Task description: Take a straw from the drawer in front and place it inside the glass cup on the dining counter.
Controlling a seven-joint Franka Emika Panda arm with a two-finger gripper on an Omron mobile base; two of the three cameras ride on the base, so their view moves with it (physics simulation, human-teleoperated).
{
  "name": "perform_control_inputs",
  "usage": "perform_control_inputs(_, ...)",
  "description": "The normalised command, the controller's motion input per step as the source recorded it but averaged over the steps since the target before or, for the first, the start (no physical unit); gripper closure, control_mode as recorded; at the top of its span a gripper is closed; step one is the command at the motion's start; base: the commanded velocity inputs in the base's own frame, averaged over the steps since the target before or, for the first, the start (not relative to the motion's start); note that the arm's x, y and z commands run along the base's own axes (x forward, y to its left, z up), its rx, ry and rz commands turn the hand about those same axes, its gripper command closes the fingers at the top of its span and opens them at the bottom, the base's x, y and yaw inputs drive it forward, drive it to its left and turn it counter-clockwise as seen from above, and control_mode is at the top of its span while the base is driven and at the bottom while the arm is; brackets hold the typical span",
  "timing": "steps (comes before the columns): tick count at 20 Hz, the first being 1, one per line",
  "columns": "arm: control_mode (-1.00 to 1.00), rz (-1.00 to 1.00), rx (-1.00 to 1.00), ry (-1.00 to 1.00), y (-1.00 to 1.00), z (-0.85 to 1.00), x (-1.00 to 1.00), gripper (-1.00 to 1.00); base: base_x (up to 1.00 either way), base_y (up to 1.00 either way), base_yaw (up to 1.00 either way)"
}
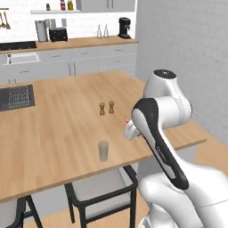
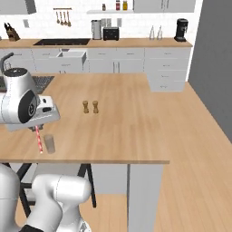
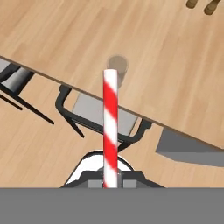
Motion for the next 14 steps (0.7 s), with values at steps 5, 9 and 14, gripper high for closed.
perform_control_inputs(5, -1.0, 0.13, 0.32, -0.06, 0.17, 0.4, -0.14, 1.0, 0.0, 0.0, 0.0)
perform_control_inputs(9, -1.0, 0.3, 0.45, -0.12, 0.0, 0.31, -0.16, 1.0, 0.0, 0.0, 0.0)
perform_control_inputs(14, -1.0, 0.31, 0.45, -0.1, 0.0, 0.23, 0.02, 1.0, 0.0, 0.0, 0.0)
